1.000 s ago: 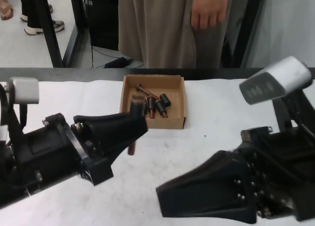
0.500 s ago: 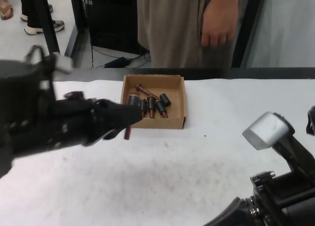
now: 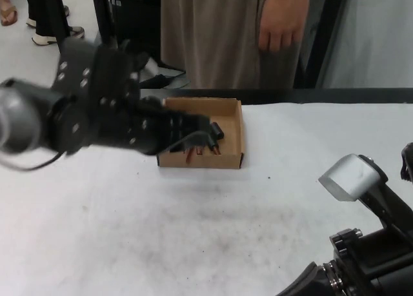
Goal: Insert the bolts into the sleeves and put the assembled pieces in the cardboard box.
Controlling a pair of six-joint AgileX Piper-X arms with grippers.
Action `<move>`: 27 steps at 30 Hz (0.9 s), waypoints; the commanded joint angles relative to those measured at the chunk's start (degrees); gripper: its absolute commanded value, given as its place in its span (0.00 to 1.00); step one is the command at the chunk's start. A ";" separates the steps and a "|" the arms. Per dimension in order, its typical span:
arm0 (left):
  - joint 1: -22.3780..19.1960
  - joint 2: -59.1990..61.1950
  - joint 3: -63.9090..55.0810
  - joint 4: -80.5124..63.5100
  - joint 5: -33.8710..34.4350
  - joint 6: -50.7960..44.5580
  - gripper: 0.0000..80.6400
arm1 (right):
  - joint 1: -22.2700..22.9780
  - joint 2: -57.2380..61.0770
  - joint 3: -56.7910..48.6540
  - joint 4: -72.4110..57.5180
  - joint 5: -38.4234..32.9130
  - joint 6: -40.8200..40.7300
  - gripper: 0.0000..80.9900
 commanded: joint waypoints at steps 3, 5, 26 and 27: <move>0.15 5.60 -9.88 6.87 -4.35 5.43 0.01 | -0.05 -0.60 -0.13 0.33 -0.02 -1.82 0.00; 0.55 8.52 -13.95 9.93 -6.21 6.88 0.01 | -0.05 -0.60 -0.13 0.33 -0.02 -1.82 0.00; 3.59 26.62 -31.59 19.49 -11.13 8.29 0.01 | -0.05 -0.60 -0.13 0.33 -1.15 -3.01 0.00; 3.59 27.01 -31.59 19.49 -11.24 8.29 0.01 | -0.05 -0.60 -0.13 0.33 -1.36 -3.01 0.00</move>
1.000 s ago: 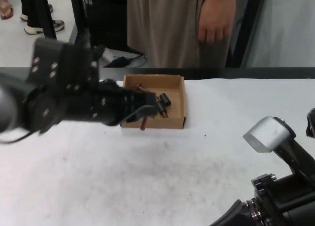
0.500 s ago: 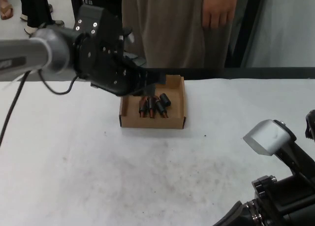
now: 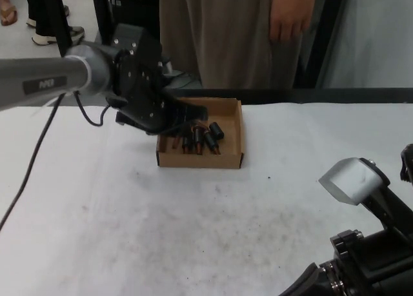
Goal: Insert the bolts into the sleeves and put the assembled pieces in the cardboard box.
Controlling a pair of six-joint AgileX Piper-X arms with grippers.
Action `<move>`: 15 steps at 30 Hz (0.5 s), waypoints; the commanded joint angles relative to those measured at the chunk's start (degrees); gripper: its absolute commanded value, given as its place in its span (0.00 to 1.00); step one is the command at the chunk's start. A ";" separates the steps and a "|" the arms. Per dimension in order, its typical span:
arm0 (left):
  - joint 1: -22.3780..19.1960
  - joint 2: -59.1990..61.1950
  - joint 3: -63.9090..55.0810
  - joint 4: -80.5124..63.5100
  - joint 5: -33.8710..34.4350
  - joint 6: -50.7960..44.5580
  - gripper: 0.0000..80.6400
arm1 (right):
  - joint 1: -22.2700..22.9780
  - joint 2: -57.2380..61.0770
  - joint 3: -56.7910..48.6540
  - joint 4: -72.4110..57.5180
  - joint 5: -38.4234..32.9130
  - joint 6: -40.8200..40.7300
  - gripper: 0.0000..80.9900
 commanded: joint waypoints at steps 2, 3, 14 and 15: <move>0.10 0.70 -1.04 -0.41 -0.86 0.06 0.01 | -0.05 -0.60 -0.13 -0.16 -1.37 -0.57 0.00; 0.10 0.98 -1.04 -0.41 -0.98 0.06 0.01 | -0.05 -0.60 -0.13 -0.16 -1.37 -0.57 0.00; 0.10 1.44 -1.04 -2.69 -1.13 0.87 0.00 | -0.05 -0.60 -0.13 -0.16 -1.37 -0.57 0.00; 0.10 1.44 -1.04 -2.69 -1.13 0.87 0.02 | -0.05 -0.60 -0.13 -0.16 -1.37 -0.57 0.00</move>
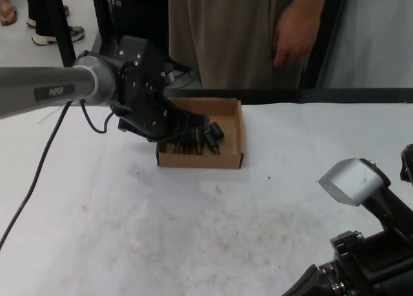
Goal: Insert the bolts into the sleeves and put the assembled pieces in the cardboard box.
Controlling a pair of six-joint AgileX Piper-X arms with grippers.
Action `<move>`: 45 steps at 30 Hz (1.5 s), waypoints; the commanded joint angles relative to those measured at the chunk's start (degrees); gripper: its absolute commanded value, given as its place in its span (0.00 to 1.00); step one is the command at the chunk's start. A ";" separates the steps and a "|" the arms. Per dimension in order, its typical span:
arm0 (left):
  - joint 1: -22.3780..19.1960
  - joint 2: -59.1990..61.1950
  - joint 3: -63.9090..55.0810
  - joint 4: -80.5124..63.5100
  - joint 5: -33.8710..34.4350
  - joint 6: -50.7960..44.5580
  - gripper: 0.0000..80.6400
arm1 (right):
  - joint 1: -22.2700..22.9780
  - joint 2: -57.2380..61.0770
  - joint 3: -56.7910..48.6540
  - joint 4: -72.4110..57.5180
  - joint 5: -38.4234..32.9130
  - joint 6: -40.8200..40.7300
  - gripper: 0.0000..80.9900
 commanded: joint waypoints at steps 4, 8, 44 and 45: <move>0.10 -0.13 -0.86 -1.00 -0.59 0.48 0.15 | -0.05 -0.60 -0.13 -0.16 -0.89 -0.57 0.00; 0.48 -0.13 -0.86 -1.00 -0.59 0.48 0.39 | -0.05 -0.60 -0.13 -0.16 -1.76 -0.57 0.00; -0.85 -33.01 32.31 -20.23 6.69 0.70 0.01 | -17.18 -10.81 -0.13 5.13 27.17 -14.29 0.00; -1.14 -34.78 34.77 -22.22 6.58 -0.08 0.01 | -18.74 -11.83 -0.13 6.06 27.17 -14.96 0.00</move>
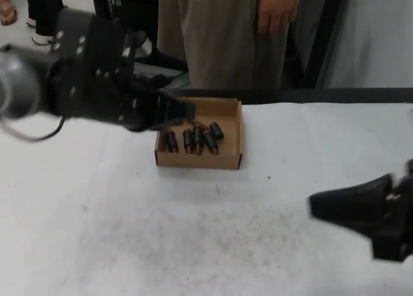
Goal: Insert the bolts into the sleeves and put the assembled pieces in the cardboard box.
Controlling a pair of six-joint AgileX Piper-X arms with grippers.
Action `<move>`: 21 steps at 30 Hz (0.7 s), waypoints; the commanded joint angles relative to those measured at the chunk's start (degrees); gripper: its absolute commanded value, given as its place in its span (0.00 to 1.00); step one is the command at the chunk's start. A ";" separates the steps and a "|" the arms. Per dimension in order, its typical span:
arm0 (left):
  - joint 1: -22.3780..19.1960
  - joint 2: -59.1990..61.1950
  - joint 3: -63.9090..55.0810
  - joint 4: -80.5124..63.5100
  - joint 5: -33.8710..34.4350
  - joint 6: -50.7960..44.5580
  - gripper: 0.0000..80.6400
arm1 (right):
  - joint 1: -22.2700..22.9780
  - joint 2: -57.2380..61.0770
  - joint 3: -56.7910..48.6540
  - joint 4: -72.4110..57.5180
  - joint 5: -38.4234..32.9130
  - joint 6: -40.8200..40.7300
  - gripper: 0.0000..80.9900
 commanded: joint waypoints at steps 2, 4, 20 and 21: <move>-1.30 -6.62 7.87 -7.41 -2.07 -2.61 0.01 | -3.67 -2.80 -0.13 2.61 0.65 -2.79 0.00; -2.26 -10.73 13.07 -10.19 -4.18 -3.44 0.01 | -6.04 -4.79 -0.13 3.87 0.96 -4.44 0.00; -18.52 -57.13 49.11 -17.14 -22.27 -11.56 0.01 | -11.69 -29.24 8.34 8.02 7.52 -0.54 0.00; -19.68 -60.10 50.06 -15.19 -23.64 -11.54 0.01 | -11.69 -31.07 8.49 9.47 8.18 -0.53 0.00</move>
